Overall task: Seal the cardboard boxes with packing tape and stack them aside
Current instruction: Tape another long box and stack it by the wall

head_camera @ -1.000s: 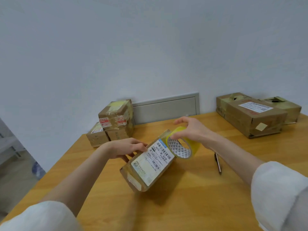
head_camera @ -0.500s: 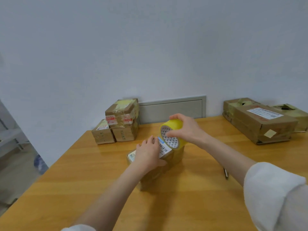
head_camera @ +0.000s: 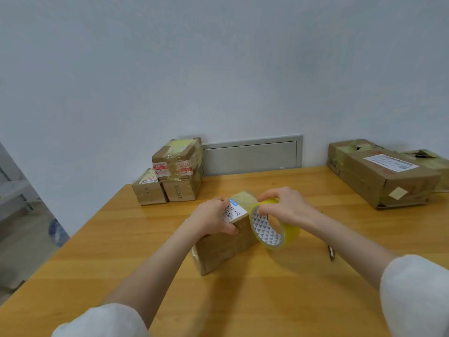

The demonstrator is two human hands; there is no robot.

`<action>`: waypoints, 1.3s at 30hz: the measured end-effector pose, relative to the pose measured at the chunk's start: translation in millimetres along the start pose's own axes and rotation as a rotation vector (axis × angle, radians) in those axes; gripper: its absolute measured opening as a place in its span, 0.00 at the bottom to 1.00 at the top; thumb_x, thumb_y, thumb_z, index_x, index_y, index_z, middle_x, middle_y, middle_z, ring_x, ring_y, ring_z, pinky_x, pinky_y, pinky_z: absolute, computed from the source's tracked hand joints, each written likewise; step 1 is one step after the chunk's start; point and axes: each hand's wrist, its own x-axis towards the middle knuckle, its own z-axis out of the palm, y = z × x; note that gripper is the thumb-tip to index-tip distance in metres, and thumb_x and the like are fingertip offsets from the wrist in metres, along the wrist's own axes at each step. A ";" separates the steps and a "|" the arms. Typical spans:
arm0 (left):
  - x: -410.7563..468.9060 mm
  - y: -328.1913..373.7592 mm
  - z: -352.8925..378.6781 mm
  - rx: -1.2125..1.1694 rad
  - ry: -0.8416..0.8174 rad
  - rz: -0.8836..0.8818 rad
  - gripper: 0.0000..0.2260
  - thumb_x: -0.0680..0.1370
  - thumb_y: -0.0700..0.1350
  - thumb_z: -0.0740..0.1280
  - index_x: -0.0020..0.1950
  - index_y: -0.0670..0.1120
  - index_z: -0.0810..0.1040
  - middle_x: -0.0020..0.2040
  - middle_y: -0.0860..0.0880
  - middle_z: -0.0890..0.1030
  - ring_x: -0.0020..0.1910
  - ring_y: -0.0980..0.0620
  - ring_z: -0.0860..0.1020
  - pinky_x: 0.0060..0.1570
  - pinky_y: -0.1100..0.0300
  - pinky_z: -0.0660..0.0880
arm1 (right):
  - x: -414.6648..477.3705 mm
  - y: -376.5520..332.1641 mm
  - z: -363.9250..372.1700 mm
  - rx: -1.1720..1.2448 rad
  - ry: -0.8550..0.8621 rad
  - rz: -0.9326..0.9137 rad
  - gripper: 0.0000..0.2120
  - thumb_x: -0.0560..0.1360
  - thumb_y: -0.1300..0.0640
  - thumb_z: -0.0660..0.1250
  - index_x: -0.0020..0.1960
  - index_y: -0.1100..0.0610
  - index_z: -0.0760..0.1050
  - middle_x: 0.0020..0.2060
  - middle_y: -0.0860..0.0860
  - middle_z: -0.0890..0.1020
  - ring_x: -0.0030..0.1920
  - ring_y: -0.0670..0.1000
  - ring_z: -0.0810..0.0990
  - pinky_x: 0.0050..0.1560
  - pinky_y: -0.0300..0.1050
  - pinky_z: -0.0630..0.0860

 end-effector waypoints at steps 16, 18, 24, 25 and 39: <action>-2.7 -2.3 1.4 -0.075 -0.036 0.021 0.43 0.70 0.61 0.71 0.77 0.44 0.56 0.75 0.47 0.62 0.70 0.47 0.65 0.67 0.53 0.67 | -30.3 4.7 22.3 -0.399 0.081 -0.015 0.21 0.72 0.42 0.62 0.65 0.38 0.71 0.48 0.48 0.82 0.46 0.53 0.79 0.36 0.41 0.71; -4.6 -2.8 -1.8 -0.147 -0.074 0.024 0.44 0.73 0.62 0.68 0.79 0.44 0.50 0.79 0.47 0.54 0.76 0.47 0.56 0.73 0.49 0.58 | -32.5 10.3 29.1 -0.422 0.111 -0.023 0.24 0.72 0.40 0.62 0.68 0.39 0.69 0.54 0.48 0.82 0.52 0.54 0.80 0.44 0.44 0.74; 10.2 28.6 -5.9 -0.028 0.045 0.191 0.29 0.82 0.50 0.53 0.79 0.45 0.43 0.79 0.48 0.44 0.78 0.51 0.43 0.76 0.48 0.45 | -28.1 20.7 41.1 -0.462 0.188 -0.040 0.25 0.72 0.38 0.62 0.69 0.39 0.67 0.54 0.50 0.82 0.53 0.57 0.80 0.43 0.46 0.71; 12.8 33.0 -0.5 0.021 -0.004 0.196 0.30 0.82 0.51 0.52 0.79 0.45 0.42 0.79 0.48 0.43 0.78 0.50 0.42 0.76 0.48 0.44 | -27.2 21.6 42.6 -0.465 0.188 -0.039 0.25 0.72 0.38 0.61 0.68 0.39 0.67 0.54 0.50 0.82 0.53 0.57 0.80 0.42 0.46 0.71; 13.9 23.8 -1.8 -0.019 -0.158 0.166 0.38 0.76 0.51 0.65 0.79 0.55 0.45 0.79 0.45 0.42 0.78 0.46 0.43 0.75 0.44 0.46 | -26.2 25.5 34.5 -0.425 0.076 -0.026 0.26 0.73 0.38 0.62 0.70 0.38 0.64 0.58 0.49 0.80 0.56 0.55 0.79 0.46 0.46 0.72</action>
